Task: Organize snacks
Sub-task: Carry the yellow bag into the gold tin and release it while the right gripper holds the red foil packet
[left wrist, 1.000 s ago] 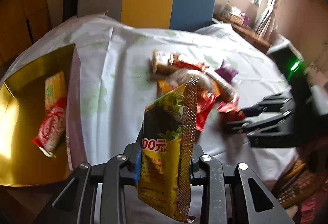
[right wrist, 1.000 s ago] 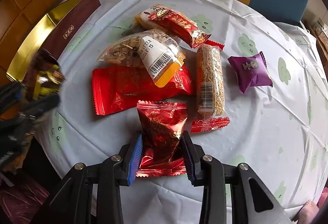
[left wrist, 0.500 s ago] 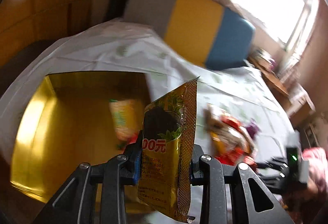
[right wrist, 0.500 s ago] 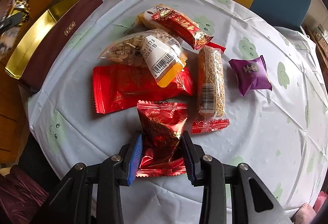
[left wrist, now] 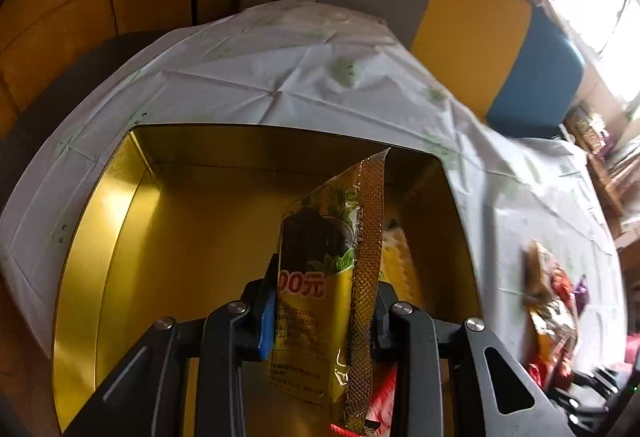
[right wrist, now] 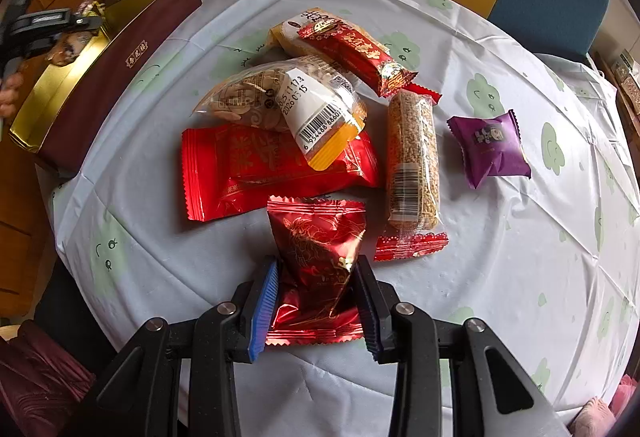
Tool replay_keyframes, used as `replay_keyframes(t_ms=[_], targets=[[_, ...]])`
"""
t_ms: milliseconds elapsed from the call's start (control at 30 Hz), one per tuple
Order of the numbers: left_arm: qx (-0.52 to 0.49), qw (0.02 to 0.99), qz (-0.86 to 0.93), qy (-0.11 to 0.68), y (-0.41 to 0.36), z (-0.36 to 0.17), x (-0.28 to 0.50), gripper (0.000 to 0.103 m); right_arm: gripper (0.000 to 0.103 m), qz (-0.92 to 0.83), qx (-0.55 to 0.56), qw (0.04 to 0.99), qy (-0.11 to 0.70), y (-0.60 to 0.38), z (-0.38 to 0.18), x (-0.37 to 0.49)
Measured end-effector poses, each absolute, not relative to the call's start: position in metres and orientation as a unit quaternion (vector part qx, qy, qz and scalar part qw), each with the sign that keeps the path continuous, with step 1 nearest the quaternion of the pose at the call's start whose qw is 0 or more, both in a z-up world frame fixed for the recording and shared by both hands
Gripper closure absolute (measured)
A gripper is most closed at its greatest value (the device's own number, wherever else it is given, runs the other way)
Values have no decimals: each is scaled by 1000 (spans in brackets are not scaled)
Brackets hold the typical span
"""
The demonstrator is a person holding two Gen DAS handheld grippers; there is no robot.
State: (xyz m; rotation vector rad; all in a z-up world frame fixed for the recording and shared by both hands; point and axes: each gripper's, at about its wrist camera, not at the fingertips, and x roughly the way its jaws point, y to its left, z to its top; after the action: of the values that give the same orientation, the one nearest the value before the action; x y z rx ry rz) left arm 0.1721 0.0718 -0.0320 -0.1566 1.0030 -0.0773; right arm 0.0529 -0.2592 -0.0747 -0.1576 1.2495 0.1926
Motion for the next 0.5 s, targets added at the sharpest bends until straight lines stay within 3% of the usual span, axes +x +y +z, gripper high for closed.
replay_keyframes(t_ms=[100, 233, 500], targets=[[-66, 875, -32, 479, 68, -39, 187, 69, 65, 91, -75, 804, 583, -259, -75, 53], [-68, 878, -32, 473, 64, -41, 200, 49, 65, 92, -74, 804, 583, -259, -75, 53], [-63, 895, -4, 441, 67, -24, 163, 48, 65, 93, -81, 804, 581, -260, -75, 53]])
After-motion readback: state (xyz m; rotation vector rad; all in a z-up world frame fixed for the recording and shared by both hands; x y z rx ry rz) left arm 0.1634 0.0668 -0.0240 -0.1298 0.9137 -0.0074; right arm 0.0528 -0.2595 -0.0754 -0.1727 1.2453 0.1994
